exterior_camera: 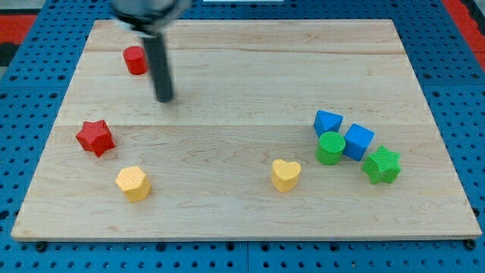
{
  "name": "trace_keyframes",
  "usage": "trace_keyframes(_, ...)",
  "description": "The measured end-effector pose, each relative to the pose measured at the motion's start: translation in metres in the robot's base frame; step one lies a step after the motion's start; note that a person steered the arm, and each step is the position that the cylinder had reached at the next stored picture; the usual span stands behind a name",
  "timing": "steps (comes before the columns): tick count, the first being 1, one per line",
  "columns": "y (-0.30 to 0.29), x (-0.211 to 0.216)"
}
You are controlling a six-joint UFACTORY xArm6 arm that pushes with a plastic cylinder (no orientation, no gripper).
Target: Push the red circle towards to the blue triangle
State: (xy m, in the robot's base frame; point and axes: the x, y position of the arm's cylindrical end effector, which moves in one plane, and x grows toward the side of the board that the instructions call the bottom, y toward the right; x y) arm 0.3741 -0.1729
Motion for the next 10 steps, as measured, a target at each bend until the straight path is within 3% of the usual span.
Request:
trace_keyframes(1, -0.081, -0.037)
trace_keyframes(2, -0.084, -0.079)
trace_keyframes(4, 0.059, -0.059)
trace_keyframes(8, 0.136, -0.063)
trace_keyframes(10, 0.223, -0.009)
